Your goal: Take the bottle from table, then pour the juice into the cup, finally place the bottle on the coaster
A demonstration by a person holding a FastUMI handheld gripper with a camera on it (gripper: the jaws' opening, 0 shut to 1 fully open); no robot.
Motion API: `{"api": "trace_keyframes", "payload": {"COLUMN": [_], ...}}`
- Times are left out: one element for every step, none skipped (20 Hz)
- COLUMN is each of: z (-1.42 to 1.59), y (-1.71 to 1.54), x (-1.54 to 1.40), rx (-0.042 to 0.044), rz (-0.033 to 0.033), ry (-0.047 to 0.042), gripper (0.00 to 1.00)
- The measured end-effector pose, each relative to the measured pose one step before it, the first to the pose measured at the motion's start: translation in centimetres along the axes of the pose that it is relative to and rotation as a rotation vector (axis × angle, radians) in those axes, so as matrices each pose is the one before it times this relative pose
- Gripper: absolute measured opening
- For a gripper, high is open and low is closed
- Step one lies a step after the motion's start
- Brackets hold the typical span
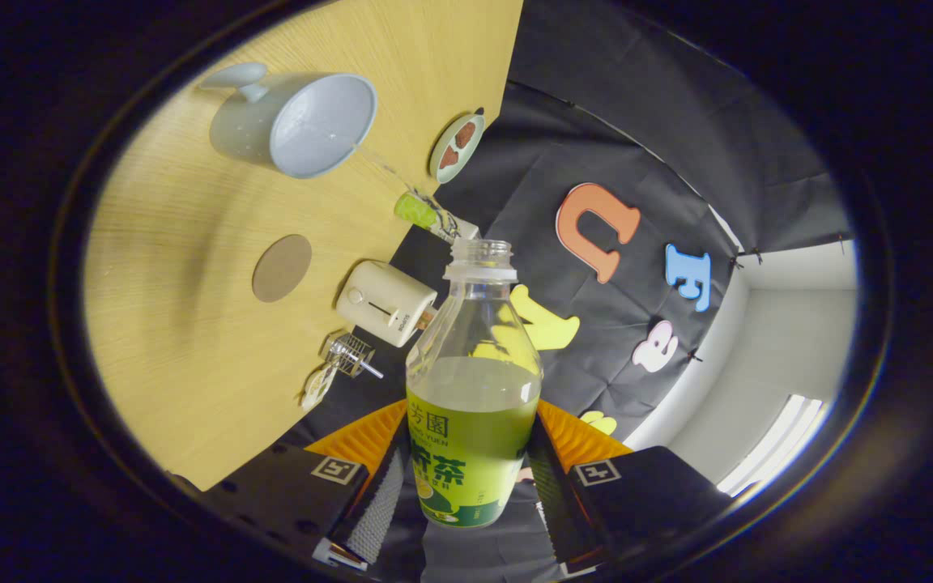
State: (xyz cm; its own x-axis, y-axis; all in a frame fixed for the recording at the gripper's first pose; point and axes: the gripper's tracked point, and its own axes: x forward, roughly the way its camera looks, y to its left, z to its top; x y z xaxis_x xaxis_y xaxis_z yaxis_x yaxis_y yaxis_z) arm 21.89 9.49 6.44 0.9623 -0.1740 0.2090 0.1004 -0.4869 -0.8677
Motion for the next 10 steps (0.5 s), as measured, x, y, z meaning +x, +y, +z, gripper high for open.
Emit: {"api": "trace_keyframes", "payload": {"z": [-0.115,-0.081,-0.099,-0.075,-0.200,-0.078,0.034,0.019,-0.140,-0.022], "y": [-0.322,-0.351,-0.217,-0.289,-0.289,-0.460,-0.409,-0.411,-0.165,-0.153], "x": [-0.106,0.003,0.039,0.098,-0.175,0.079,0.076,0.151,-0.030,0.028], "rx": [-0.00966,-0.00838,-0.00891,0.00365,0.00132,0.00468,-0.00205,-0.00951,-0.01051,-0.01047], "rz": [-0.01353,-0.01379,-0.01160,-0.00838,-0.00516,-0.01506,-0.01821,-0.01556,-0.00695,-0.00332], "ry": [-0.00240,-0.00142,0.00064,-0.00044,0.00518,0.00189,-0.00226,-0.00237,0.00003,-0.00364], "gripper": [0.81,0.81,0.80,0.80,0.80,0.80,0.81,0.81,0.80,0.80]}}
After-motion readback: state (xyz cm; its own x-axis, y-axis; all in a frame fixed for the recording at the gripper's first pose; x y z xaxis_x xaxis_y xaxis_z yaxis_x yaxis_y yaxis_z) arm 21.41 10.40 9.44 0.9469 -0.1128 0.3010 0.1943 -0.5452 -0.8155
